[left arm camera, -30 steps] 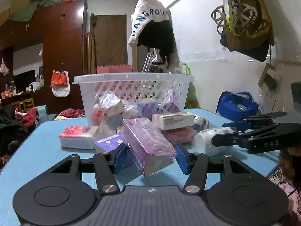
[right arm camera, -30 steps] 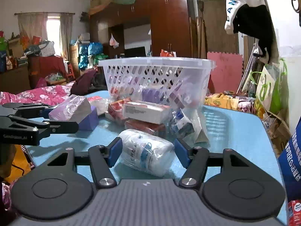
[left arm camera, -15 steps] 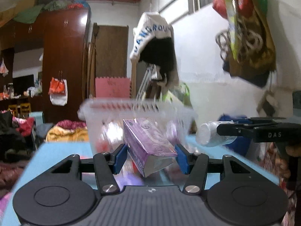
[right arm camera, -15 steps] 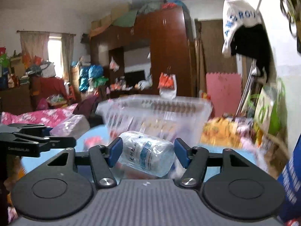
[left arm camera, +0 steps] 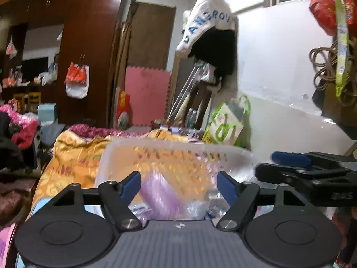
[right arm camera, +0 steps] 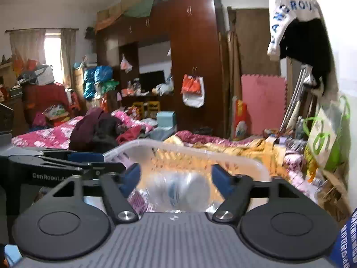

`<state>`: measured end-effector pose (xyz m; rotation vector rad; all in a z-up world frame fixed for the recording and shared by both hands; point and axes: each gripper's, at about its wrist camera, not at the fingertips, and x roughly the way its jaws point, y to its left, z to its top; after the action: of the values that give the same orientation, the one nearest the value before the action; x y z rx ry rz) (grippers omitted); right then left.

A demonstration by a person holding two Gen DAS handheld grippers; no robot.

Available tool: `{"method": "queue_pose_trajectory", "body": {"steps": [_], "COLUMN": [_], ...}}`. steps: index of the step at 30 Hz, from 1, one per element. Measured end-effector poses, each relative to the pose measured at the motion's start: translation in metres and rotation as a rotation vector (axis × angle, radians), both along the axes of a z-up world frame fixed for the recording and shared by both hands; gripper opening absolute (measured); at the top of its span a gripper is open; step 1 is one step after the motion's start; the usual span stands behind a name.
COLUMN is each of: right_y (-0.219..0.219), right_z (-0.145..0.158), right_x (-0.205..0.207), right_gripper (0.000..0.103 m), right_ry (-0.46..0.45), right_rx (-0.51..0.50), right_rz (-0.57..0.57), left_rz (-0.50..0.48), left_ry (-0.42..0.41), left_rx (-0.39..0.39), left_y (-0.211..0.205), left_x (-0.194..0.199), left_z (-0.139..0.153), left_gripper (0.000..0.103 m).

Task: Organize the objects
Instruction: 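Drop the purple box and white bottle into the white basket, then grasp the blue-white carton with the left tool while the right tool grasps a clear bag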

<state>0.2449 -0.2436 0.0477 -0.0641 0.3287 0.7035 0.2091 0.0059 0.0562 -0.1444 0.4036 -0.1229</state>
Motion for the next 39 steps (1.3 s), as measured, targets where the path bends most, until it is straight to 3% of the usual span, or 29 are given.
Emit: {"method": "queue_pose_trajectory", "body": {"steps": [2, 5, 8, 10, 12, 15, 19, 24, 29, 32, 33, 35, 36, 37, 39], "right_y": [-0.014, -0.041, -0.070, -0.084, -0.090, -0.094, -0.092, -0.074, -0.074, -0.068, -0.066, -0.063, -0.063, -0.065, -0.070], "right_z": [-0.004, -0.006, -0.021, -0.042, -0.064, -0.088, -0.102, -0.109, -0.109, -0.108, -0.108, -0.107, -0.106, -0.105, -0.102], "right_x": [-0.012, -0.036, -0.061, -0.060, -0.048, -0.028, -0.011, -0.013, -0.018, -0.017, -0.018, -0.019, -0.021, -0.023, -0.028], "right_gripper": [0.094, 0.096, 0.103, 0.103, 0.096, 0.071, 0.065, 0.060, 0.044, 0.041, 0.034, 0.034, 0.034, 0.034, 0.034], "right_ry": [-0.014, -0.038, -0.091, -0.034, 0.034, 0.119, 0.202, 0.205, 0.192, 0.189, 0.179, 0.161, 0.145, 0.130, 0.109], "right_rx": [0.021, 0.060, 0.040, -0.005, -0.053, -0.100, -0.083, -0.169, -0.183, -0.200, -0.214, -0.223, -0.217, -0.206, -0.173], "right_rz": [0.003, -0.012, -0.019, -0.046, -0.077, -0.141, -0.108, -0.081, -0.079, -0.090, -0.096, -0.111, -0.119, -0.124, -0.131], "left_rz": [-0.009, 0.005, 0.020, 0.001, -0.032, -0.057, -0.031, -0.035, -0.045, -0.045, -0.041, -0.025, -0.014, -0.005, -0.005], "left_ry": [-0.017, -0.045, -0.092, -0.076, -0.032, 0.021, 0.052, 0.107, 0.104, 0.140, 0.148, 0.155, 0.158, 0.158, 0.128], "left_rx": [-0.003, -0.002, 0.054, 0.072, 0.070, 0.070, 0.112, 0.123, 0.136, 0.180, 0.199, 0.222, 0.229, 0.234, 0.241], "left_y": [0.005, 0.010, 0.007, 0.004, 0.000, -0.001, -0.007, -0.011, -0.019, -0.028, -0.032, -0.035, -0.035, -0.035, -0.036], "left_x": [-0.011, -0.040, -0.087, -0.113, -0.125, -0.129, -0.119, -0.114, -0.115, -0.108, -0.107, -0.105, -0.105, -0.106, -0.112], "left_z": [-0.001, -0.003, -0.016, -0.036, -0.056, -0.073, -0.080, -0.094, -0.095, -0.097, -0.097, -0.098, -0.098, -0.099, -0.098], "left_gripper": [0.079, 0.080, 0.094, 0.095, 0.095, 0.095, 0.095, 0.095, 0.095, 0.095, 0.094, 0.086, 0.070, 0.063, 0.063]}}
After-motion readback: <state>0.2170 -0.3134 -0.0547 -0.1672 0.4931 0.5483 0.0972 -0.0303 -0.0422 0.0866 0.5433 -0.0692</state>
